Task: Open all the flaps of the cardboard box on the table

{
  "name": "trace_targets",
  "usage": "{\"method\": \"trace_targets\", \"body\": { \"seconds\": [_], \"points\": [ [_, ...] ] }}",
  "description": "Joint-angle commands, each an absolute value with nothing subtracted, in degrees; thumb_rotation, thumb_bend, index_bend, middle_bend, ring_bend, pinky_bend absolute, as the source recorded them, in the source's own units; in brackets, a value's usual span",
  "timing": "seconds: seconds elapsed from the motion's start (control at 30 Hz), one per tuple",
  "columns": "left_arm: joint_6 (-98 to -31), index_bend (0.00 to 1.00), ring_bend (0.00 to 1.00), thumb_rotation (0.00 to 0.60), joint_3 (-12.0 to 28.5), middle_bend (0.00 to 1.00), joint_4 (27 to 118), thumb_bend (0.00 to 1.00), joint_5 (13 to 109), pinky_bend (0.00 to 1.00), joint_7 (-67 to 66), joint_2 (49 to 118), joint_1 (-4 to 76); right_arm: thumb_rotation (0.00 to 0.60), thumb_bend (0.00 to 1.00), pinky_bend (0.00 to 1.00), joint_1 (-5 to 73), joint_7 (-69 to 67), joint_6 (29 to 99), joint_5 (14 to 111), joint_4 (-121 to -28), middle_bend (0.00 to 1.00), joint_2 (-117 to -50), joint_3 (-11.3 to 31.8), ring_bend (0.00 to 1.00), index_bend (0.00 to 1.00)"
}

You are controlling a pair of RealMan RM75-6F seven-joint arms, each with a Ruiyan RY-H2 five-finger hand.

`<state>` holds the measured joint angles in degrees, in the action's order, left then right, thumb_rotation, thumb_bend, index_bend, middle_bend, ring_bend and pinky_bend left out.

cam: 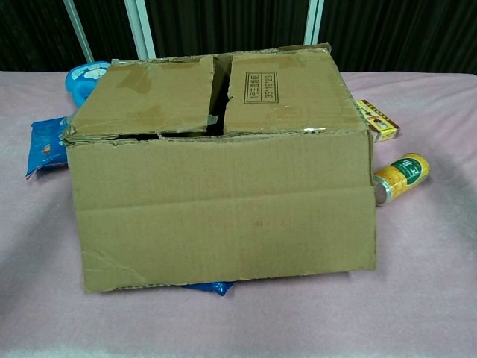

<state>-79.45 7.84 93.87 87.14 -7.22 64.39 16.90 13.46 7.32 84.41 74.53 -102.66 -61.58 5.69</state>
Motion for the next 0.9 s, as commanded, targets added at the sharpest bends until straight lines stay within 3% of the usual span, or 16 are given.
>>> {"method": "trace_targets", "body": {
  "seconds": [0.03, 0.3, 0.7, 0.9],
  "points": [
    [-75.18, 0.00, 0.00, 0.600, 10.10, 0.00, 96.70, 0.21, 88.01, 0.00, -10.21, 62.67, 21.39, 0.600, 0.27, 0.23, 11.33, 4.68, 85.80, 75.77, -95.68, 0.00, -65.36, 4.90, 0.00, 0.00],
    [-61.96, 0.00, 0.00, 0.600, 14.35, 0.00, 101.64, 0.21, 84.90, 0.00, -15.51, 60.00, 32.24, 0.600, 0.34, 0.23, 10.66, 2.39, 87.46, 76.41, -87.13, 0.01, -70.13, 6.78, 0.00, 0.00],
    [-39.41, 0.00, 0.00, 0.600, 17.70, 0.04, 99.68, 0.23, 78.16, 0.03, -18.70, 62.24, 50.54, 0.600, 0.36, 0.23, 10.26, -1.83, 85.03, 75.20, -83.78, 0.01, -71.58, 8.48, 0.00, 0.00],
    [-32.55, 0.11, 0.11, 0.600, 17.75, 0.18, 97.71, 0.53, 75.45, 0.24, -19.44, 63.23, 57.19, 0.600, 0.37, 0.23, 10.03, -2.70, 84.29, 74.85, -83.45, 0.01, -71.76, 9.09, 0.00, 0.00]
  ]
}}
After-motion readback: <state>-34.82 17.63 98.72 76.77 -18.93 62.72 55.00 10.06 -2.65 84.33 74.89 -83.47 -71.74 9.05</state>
